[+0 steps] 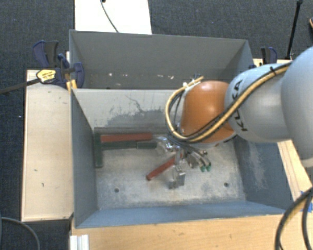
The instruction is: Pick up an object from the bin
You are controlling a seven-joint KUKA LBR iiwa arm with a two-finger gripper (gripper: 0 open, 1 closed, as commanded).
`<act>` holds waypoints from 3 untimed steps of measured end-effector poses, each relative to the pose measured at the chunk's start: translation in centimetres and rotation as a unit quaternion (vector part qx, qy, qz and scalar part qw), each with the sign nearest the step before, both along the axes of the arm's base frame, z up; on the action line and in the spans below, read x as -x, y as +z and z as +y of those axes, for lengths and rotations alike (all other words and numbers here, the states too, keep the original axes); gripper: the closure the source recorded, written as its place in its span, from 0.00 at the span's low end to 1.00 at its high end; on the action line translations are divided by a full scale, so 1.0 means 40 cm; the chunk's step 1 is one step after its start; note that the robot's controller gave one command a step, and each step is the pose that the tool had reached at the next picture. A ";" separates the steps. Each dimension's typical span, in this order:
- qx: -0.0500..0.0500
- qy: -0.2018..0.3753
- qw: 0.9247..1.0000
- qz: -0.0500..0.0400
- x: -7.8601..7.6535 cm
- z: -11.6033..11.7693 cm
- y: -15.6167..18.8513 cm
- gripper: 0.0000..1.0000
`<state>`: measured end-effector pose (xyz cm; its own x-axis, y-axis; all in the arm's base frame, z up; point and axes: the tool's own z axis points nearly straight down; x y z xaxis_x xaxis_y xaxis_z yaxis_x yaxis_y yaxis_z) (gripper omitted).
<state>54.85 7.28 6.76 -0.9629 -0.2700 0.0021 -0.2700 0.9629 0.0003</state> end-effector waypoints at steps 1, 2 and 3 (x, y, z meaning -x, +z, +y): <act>-0.001 -0.003 1.000 -0.001 -0.002 0.002 0.003 0.00; -0.001 -0.007 1.000 -0.002 -0.004 0.002 0.004 0.00; -0.001 -0.010 1.000 -0.003 -0.006 0.003 0.005 0.00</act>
Offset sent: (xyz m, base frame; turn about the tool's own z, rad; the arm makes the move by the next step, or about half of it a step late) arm 0.0000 0.0000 0.0000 0.0000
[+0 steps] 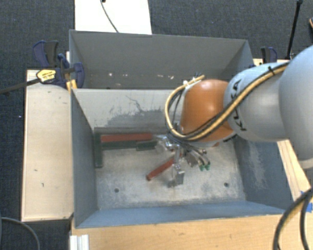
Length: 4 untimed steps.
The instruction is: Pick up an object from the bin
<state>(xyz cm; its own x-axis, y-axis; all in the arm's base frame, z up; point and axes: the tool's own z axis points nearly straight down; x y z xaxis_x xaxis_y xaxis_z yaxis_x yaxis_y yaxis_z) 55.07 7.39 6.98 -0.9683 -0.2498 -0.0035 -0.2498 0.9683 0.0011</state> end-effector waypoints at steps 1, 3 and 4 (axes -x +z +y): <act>0.000 -0.004 1.000 -0.001 -0.002 0.000 0.001 0.00; 0.000 -0.009 1.000 -0.001 -0.005 0.001 0.052 1.00; 0.000 -0.012 1.000 -0.003 -0.010 0.001 0.217 1.00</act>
Offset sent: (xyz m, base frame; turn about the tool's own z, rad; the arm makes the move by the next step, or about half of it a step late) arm 0.0000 0.0000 0.0000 0.0000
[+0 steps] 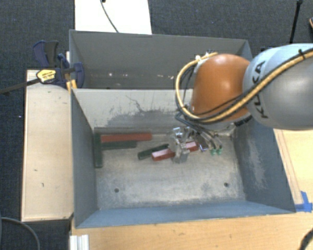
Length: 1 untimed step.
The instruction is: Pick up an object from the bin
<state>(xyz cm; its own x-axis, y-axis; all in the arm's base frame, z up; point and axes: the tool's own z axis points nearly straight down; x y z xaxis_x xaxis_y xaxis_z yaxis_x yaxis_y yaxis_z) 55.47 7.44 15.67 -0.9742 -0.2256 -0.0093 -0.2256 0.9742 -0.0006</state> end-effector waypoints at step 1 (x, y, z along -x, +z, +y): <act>0.000 -0.002 1.000 0.002 -0.003 0.000 0.007 1.00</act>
Offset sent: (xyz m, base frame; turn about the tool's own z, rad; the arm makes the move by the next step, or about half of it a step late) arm 0.0001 0.0000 0.0022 0.0000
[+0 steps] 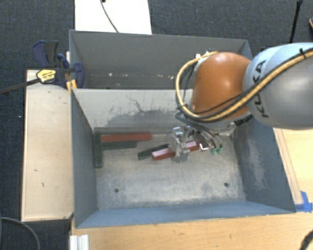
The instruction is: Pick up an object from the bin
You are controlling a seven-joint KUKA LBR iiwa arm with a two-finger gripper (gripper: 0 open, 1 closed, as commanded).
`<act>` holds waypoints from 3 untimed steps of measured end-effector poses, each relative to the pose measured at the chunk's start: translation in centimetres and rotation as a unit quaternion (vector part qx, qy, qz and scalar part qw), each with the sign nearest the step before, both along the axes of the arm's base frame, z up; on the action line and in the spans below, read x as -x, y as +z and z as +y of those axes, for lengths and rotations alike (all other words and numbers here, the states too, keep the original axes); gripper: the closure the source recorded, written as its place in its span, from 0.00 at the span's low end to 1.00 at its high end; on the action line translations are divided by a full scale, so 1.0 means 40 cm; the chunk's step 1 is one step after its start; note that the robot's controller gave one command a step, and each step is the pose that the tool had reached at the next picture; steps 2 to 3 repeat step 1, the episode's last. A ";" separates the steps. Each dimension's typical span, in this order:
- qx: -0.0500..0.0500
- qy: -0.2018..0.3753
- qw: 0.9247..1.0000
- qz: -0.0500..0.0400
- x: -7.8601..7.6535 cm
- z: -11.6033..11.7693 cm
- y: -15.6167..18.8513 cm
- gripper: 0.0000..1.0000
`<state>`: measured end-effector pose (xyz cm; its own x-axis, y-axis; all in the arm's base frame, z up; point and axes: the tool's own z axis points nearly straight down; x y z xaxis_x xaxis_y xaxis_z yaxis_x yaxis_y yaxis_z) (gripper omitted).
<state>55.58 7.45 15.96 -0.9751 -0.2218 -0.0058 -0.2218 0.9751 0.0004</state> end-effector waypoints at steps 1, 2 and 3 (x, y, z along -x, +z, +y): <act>0.000 -0.002 1.000 -0.001 -0.003 0.000 0.034 1.00; 0.000 -0.002 1.000 -0.001 -0.003 0.000 0.034 1.00; 0.000 -0.002 1.000 -0.001 -0.003 0.000 0.034 1.00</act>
Offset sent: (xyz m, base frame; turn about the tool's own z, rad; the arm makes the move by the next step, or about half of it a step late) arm -0.0001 0.0000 0.0122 0.0000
